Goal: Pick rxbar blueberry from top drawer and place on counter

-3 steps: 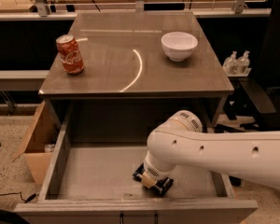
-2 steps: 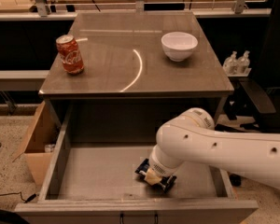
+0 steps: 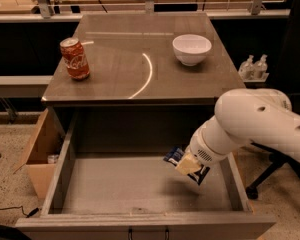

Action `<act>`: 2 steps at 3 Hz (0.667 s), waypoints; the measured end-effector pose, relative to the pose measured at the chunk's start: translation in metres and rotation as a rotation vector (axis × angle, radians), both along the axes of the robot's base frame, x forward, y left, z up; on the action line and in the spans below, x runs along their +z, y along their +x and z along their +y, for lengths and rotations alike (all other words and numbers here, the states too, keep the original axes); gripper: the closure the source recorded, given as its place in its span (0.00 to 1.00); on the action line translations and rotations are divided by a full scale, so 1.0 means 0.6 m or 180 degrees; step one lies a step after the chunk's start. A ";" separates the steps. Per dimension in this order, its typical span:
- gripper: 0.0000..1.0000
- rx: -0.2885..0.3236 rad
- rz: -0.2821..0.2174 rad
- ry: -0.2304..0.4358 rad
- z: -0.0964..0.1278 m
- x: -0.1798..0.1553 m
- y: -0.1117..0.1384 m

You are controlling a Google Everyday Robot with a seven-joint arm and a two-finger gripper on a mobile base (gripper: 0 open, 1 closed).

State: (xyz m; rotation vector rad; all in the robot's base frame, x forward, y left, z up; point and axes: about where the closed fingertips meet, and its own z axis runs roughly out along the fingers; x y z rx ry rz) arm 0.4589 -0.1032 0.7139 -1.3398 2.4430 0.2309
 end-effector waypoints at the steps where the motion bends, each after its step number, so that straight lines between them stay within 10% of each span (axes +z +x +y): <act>1: 1.00 0.0192 -0.0155 -0.0027 -0.031 0.088 0.037; 2: 1.00 0.0349 -0.0392 -0.0159 -0.028 0.187 0.072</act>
Offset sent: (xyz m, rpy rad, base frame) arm 0.0707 -0.0152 0.1904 -0.1051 -0.2229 0.1666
